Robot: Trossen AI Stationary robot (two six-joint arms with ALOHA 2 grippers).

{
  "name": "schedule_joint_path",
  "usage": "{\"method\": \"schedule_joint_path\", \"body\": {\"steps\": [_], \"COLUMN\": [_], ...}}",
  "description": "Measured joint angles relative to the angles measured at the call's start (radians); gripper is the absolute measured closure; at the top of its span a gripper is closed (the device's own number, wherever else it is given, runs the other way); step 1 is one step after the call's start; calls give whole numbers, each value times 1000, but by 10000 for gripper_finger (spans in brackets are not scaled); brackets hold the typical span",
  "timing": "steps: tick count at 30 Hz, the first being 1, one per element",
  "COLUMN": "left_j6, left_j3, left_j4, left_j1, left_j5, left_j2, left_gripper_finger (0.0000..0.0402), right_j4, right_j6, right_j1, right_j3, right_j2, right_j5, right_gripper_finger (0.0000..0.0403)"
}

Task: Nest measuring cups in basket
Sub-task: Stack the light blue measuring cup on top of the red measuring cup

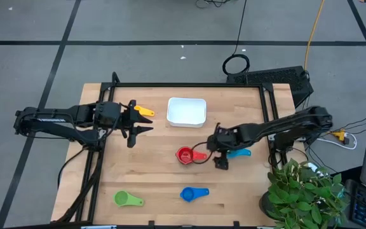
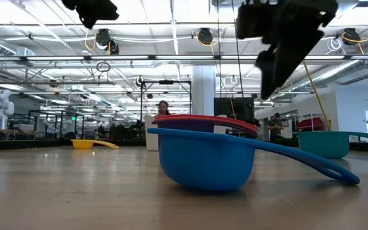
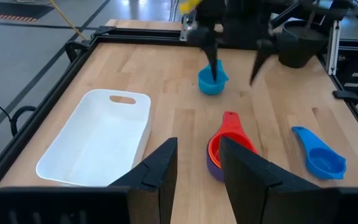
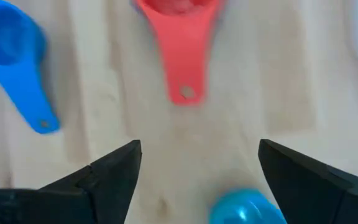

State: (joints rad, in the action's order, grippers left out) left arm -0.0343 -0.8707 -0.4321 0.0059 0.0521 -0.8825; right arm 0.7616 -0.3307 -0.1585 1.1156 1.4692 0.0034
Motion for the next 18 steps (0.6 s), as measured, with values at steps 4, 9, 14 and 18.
{"method": "schedule_joint_path", "body": {"steps": [4, 9, 14, 18], "left_j6": [0, -1, -2, -2], "left_j3": [0, 0, 0, 0], "left_j4": [-6, -12, -13, -14], "left_j1": [0, 0, 0, 0], "left_j5": [0, -1, -1, -2], "left_j2": [0, 0, 0, 0], "left_gripper_finger": [282, 282, 282, 282], "right_j4": [76, 79, 92, 88], "right_j6": [-48, -88, -170, -216], "right_j1": [0, 0, 0, -1], "right_j3": [-73, -219, -383, -473], "right_j2": [-102, -222, -323, -376], "right_j5": [49, 47, 34, -11], "right_gripper_finger": [85, 85, 85, 85]}}
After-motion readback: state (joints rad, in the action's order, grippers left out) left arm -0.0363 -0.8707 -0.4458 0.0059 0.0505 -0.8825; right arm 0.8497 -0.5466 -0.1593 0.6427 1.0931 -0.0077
